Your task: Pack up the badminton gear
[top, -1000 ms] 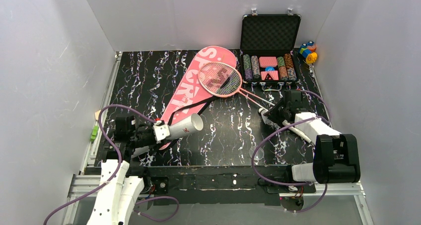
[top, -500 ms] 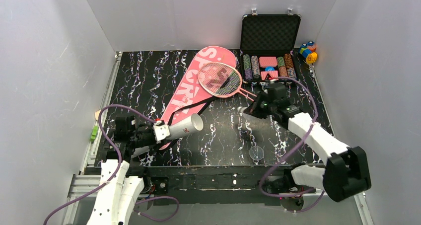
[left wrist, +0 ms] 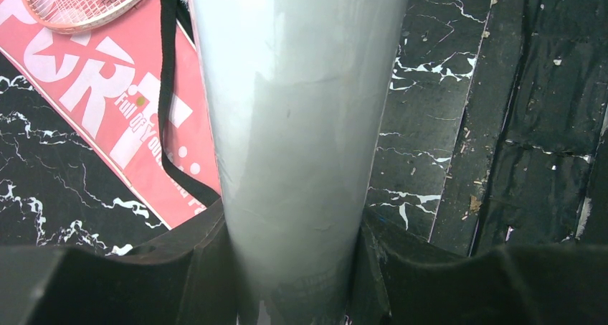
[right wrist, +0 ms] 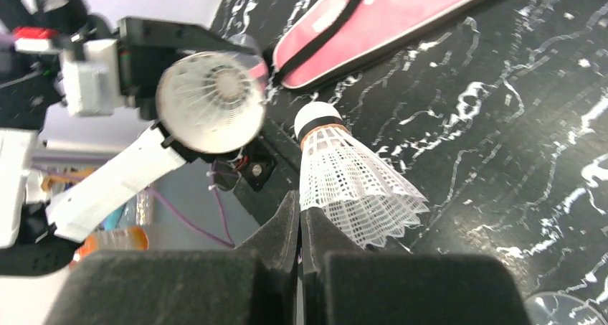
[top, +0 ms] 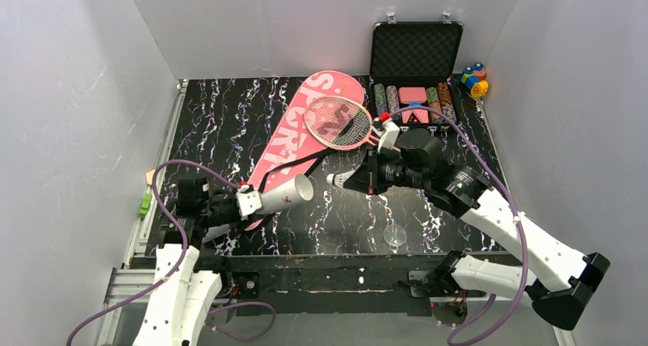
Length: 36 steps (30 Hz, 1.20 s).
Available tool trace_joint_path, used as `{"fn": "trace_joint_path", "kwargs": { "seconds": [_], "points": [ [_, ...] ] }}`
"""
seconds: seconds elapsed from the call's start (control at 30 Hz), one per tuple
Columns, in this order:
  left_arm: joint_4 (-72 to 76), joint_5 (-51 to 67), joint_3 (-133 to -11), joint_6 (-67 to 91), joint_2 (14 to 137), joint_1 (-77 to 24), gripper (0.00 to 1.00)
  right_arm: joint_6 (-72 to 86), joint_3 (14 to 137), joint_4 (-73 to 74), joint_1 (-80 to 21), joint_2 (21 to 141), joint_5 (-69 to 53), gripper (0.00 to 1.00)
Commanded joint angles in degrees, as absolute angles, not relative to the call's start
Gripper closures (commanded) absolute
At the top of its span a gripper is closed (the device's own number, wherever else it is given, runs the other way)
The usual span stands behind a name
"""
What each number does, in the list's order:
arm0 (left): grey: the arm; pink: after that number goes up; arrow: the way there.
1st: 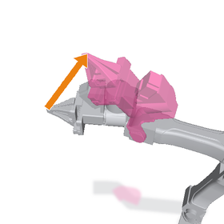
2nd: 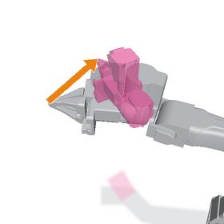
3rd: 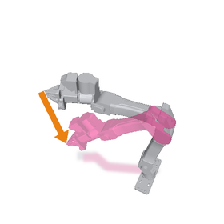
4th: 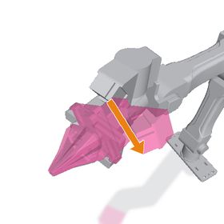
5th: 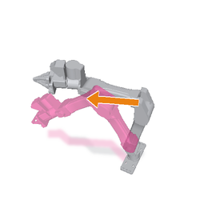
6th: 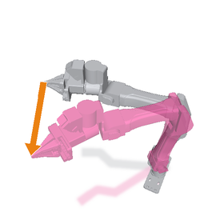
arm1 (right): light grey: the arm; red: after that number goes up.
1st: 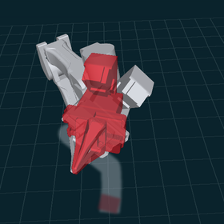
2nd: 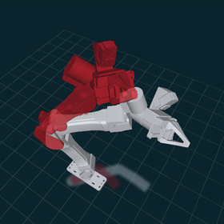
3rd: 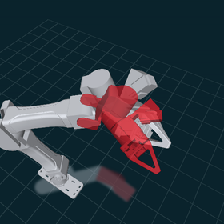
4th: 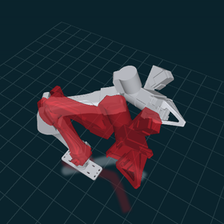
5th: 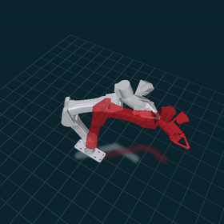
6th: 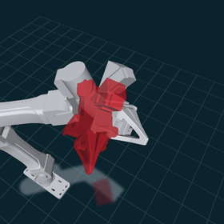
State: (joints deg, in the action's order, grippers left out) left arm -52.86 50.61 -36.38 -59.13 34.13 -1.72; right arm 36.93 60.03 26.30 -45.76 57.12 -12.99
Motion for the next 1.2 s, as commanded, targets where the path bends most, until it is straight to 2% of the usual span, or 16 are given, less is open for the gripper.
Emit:
{"fn": "trace_joint_path", "kwargs": {
  "seconds": [0.0,0.37,1.0,1.07,1.17],
  "points": [
    [-53.9,53.5,-35.1,-58.5,34.9,-1.8,0.94,32.3,67.9,29.5,-51.1,59.9,-11.6,0.99],
    [-54.4,52.8,-34.4,-59.6,33.7,-1.8,0.94,28.9,78.4,31.4,-56.3,69.9,-10.5,0.99],
    [-54.0,53.4,-33.9,-59.9,34.0,-1.8,0.94,27.6,81.5,32.6,-59.8,75.5,-14.8,0.99],
    [-54.0,53.7,-34.1,-59.7,34.0,-1.8,0.94,27.8,81.5,31.6,-59.8,76.1,-15.6,0.93],
    [-54.1,53.9,-34.4,-59.4,34.1,-1.8,0.94,29.0,80.5,27.8,-59.8,76.3,-16.1,0.74]
  ]
}}
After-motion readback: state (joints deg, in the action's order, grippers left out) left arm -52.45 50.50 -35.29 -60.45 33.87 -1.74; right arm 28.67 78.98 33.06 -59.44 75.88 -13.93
